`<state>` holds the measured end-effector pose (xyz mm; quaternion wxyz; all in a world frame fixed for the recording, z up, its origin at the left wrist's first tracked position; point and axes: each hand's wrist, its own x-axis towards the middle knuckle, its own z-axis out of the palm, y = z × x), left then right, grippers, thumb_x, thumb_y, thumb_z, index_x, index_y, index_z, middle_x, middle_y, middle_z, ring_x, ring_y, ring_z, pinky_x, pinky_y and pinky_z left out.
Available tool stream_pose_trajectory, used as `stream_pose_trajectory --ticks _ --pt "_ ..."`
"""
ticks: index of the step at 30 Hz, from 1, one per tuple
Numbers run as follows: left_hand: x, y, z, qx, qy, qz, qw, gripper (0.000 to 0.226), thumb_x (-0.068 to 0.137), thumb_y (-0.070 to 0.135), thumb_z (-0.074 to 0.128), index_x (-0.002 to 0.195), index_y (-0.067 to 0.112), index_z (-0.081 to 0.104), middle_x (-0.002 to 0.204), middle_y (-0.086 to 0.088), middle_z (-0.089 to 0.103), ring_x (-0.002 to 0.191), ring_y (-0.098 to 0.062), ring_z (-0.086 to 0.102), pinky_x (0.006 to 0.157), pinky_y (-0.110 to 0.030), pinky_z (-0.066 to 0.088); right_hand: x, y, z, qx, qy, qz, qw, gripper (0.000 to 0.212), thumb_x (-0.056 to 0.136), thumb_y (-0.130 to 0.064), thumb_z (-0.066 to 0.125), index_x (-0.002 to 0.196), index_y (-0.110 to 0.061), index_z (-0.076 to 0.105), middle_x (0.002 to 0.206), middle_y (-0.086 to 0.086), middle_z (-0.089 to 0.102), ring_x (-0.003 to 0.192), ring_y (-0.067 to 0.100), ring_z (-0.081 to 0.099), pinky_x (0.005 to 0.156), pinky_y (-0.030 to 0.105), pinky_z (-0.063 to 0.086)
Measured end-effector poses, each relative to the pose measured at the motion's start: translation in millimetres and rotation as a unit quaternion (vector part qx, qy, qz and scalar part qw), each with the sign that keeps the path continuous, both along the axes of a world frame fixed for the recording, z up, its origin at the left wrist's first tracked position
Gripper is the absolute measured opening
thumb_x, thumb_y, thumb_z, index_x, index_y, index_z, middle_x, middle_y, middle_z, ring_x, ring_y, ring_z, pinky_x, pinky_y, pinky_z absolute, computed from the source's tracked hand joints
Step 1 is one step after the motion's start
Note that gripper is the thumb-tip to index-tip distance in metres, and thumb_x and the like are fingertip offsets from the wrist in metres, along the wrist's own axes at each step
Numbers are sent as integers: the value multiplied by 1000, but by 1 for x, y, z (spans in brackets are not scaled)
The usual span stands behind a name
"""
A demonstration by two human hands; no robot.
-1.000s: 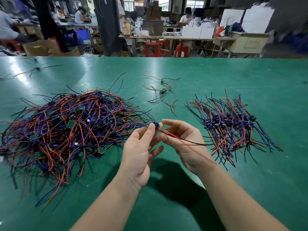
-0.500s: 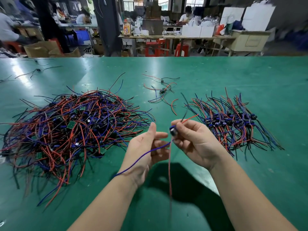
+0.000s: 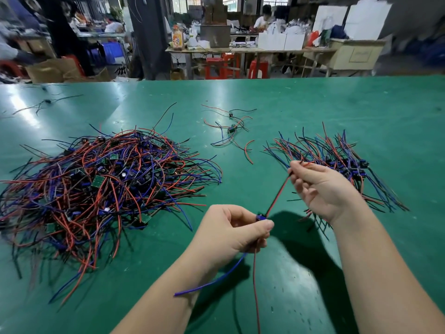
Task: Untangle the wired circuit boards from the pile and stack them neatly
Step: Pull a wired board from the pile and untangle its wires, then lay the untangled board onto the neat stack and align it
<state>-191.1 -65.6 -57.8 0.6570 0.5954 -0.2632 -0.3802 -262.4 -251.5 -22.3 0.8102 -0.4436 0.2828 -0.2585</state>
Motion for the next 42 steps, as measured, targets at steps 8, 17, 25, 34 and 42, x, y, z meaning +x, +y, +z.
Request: stream_pose_trajectory --ticks 8,17,25,34,42 --pt "0 4 3 46 -34 -13 998 13 76 7 76 67 3 67 60 -11 66 47 -14 60 46 -19 46 -5 -20 -5 118 -81 -187 972 10 80 -4 68 77 -5 59 73 5 61 56 5 60 52 11 50" --pt "18 0 -13 30 -108 196 974 11 72 11 82 76 15 72 67 -1 71 56 -15 64 63 -36 59 15 52 -14 -256 134 103 952 12 80 -15 74 70 -10 69 63 12 67 54 19 64 54 30 56" --pt "17 3 -10 68 -267 112 955 63 63 20 51 125 30 60 79 19 69 66 3 60 67 -16 45 21 79 -20 -418 115 44 900 9 72 -29 76 74 -21 75 59 7 66 57 9 54 64 43 56" --pt "18 7 -3 -9 -275 62 959 65 63 8 42 116 40 62 134 25 50 123 14 43 85 -10 47 7 -19 46 -235 52 -121 963 11 80 1 70 83 -8 65 61 -1 65 40 7 57 40 16 45" --pt "34 8 -10 102 -449 150 875 58 73 0 56 124 27 61 129 13 56 125 -6 45 106 -23 33 -40 -165 5 -443 433 -275 735 14 77 -14 74 89 -9 69 95 19 71 88 32 67 82 38 53"
